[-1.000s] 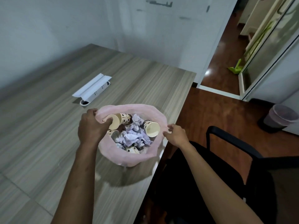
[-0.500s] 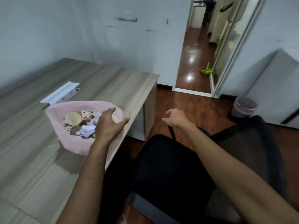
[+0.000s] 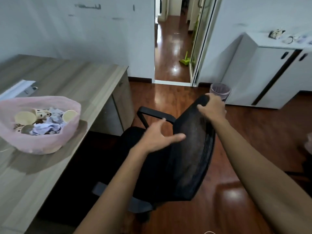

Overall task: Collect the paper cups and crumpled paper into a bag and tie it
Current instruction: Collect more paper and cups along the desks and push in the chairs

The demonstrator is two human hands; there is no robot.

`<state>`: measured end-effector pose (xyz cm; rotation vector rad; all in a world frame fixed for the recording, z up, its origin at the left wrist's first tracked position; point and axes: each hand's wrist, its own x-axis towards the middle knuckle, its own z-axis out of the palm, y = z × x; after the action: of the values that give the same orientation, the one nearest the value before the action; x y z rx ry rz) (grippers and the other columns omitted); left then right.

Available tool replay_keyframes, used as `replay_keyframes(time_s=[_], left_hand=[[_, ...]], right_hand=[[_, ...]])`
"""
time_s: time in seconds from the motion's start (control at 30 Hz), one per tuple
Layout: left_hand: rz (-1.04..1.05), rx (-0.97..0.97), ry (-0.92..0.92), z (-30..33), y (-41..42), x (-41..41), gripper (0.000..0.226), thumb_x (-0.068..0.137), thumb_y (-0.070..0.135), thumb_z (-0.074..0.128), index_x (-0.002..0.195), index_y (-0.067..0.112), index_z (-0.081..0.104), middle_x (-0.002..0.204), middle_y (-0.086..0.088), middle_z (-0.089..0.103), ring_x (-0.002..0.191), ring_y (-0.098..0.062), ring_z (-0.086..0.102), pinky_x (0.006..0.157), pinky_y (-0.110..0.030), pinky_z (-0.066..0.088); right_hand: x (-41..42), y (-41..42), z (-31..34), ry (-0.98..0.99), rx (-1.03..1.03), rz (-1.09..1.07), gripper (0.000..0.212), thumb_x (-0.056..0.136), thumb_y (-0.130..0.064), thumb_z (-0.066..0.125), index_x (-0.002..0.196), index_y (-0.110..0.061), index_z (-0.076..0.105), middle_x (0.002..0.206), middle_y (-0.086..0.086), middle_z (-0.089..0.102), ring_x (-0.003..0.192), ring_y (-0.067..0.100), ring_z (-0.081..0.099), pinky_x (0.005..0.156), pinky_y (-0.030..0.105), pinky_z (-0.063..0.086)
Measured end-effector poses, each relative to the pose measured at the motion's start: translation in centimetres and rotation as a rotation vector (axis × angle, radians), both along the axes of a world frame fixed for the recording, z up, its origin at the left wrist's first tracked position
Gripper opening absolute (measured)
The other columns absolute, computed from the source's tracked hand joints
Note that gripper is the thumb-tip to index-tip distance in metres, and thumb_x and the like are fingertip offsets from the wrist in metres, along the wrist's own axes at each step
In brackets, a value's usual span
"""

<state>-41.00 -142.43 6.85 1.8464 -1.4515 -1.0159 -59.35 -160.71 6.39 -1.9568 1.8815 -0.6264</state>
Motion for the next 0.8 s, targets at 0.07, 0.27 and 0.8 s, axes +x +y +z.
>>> replay_keyframes(time_s=[0.07, 0.27, 0.8], left_hand=[[-0.150, 0.124, 0.043, -1.6, 0.2, -3.2, 0.124, 0.060, 0.078, 0.072, 0.156, 0.022, 0.017, 0.162, 0.003, 0.019, 0.145, -0.010, 0.022, 0.115, -0.031, 0.025], [-0.318, 0.444, 0.153, -5.8, 0.8, -7.3, 0.130, 0.058, 0.081, 0.071, 0.145, 0.053, -0.020, 0.160, 0.000, -0.028, 0.151, -0.030, 0.000, 0.119, -0.049, 0.019], [-0.271, 0.477, 0.230, -7.2, 0.8, -2.9, 0.117, 0.055, 0.079, 0.072, 0.136, 0.070, -0.012, 0.163, 0.011, -0.017, 0.150, -0.026, 0.011, 0.115, -0.049, 0.031]], right_hand=[[-1.9, -0.2, -1.2, -0.065, 0.088, 0.014, 0.077, 0.082, -0.037, 0.070, 0.148, -0.021, 0.035, 0.148, 0.010, 0.043, 0.133, 0.035, 0.043, 0.106, 0.044, 0.039], [-2.5, 0.4, -4.2, -0.287, 0.230, 0.038, 0.074, 0.095, -0.031, 0.057, 0.155, -0.036, 0.014, 0.152, 0.003, 0.041, 0.136, 0.032, 0.041, 0.112, 0.038, 0.035], [4.6, 0.2, -4.7, -0.333, 0.219, 0.093, 0.067, 0.096, -0.025, 0.054, 0.153, -0.037, 0.021, 0.152, 0.001, 0.040, 0.139, 0.034, 0.034, 0.114, 0.042, 0.033]])
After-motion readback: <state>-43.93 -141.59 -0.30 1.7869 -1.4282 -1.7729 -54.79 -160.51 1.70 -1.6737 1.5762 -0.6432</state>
